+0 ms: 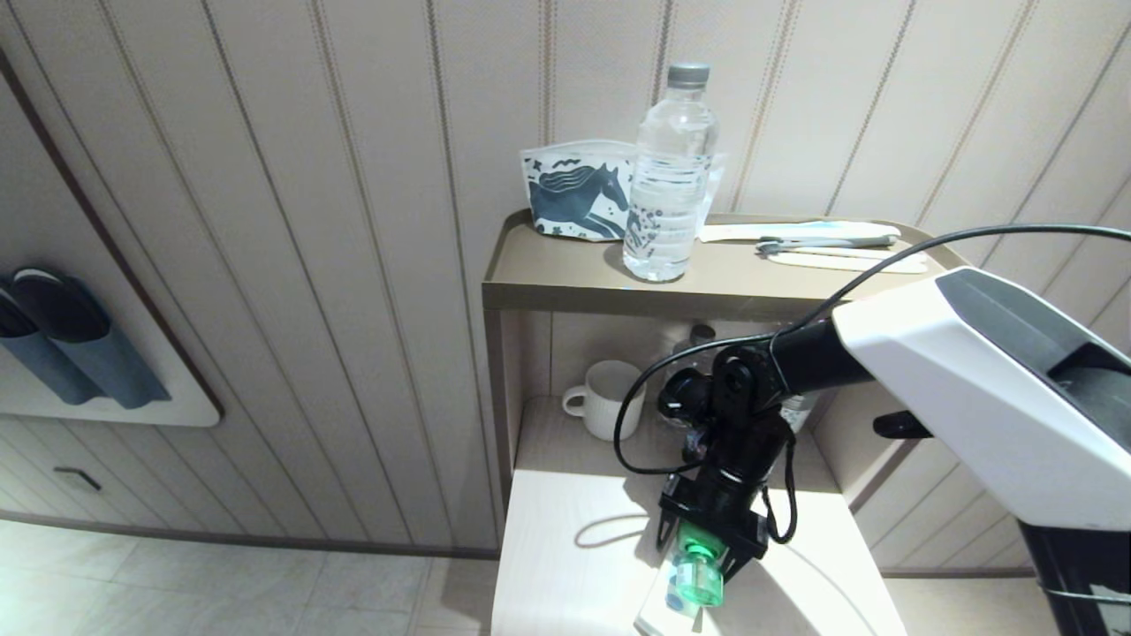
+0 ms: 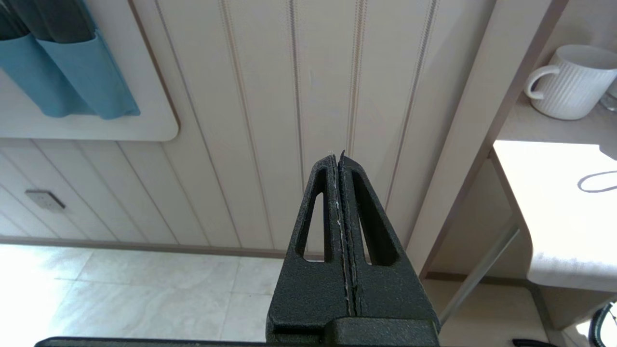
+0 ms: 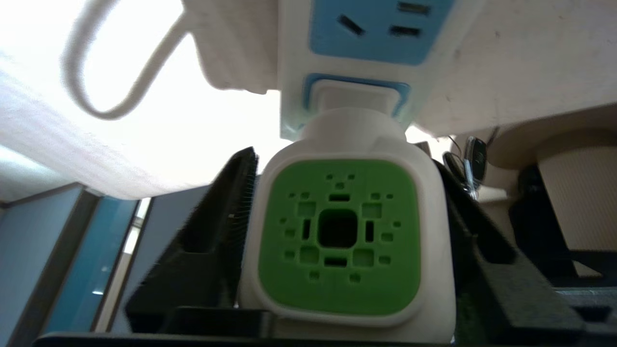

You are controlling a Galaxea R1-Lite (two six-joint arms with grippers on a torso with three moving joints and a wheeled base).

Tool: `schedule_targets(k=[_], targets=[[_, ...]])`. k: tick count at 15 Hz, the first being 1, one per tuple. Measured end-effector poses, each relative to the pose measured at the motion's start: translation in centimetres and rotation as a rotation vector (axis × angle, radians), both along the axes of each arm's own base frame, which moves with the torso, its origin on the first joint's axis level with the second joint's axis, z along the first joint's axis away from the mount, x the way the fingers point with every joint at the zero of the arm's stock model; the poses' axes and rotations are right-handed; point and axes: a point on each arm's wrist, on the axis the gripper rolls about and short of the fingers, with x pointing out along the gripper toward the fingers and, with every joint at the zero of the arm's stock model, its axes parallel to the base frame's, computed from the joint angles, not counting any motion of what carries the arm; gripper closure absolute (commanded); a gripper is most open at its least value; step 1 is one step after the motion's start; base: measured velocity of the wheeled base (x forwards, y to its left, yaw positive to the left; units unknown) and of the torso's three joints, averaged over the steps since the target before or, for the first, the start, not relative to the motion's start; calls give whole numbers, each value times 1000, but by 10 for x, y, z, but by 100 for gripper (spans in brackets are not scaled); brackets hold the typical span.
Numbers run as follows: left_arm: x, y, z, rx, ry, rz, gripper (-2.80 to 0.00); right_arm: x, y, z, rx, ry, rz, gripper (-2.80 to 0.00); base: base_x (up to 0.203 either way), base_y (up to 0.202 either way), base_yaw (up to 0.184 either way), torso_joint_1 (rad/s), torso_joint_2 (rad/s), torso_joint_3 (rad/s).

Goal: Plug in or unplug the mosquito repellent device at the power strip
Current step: Insert the plug into the socket, then hold the socket with your left hand and unplug it with your right hand

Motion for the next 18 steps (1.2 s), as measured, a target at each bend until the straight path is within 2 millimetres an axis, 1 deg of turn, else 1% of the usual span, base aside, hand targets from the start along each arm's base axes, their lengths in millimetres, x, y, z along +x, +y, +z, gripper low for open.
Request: schedule_targets(k=[5,8,10,13,15,17,18], targets=[[0,0,0,-1,0,0,0,0,-2,5,9,-22,4,-280,0,0,0,0,0,0],[0,0,0,-1,0,0,0,-3,-2,15,16,-55,37,-280,0,0,0,0,0,0],[0,0,0,0,0,0,0,-6,-3,27,1,-102,68,-280,0,0,0,0,0,0],[0,0,0,0,0,0,0,-16,-3,53,2,-171,111,-280,0,0,0,0,0,0],[0,0,0,0,0,0,0,-27,-7,70,9,-202,146,-280,0,0,0,0,0,0],[0,0,0,0,0,0,0,-42,-12,89,11,-217,183,-280,0,0,0,0,0,0],[0,0,0,-1,0,0,0,-49,-15,101,16,-239,199,0,0,0,0,0,0,0]])
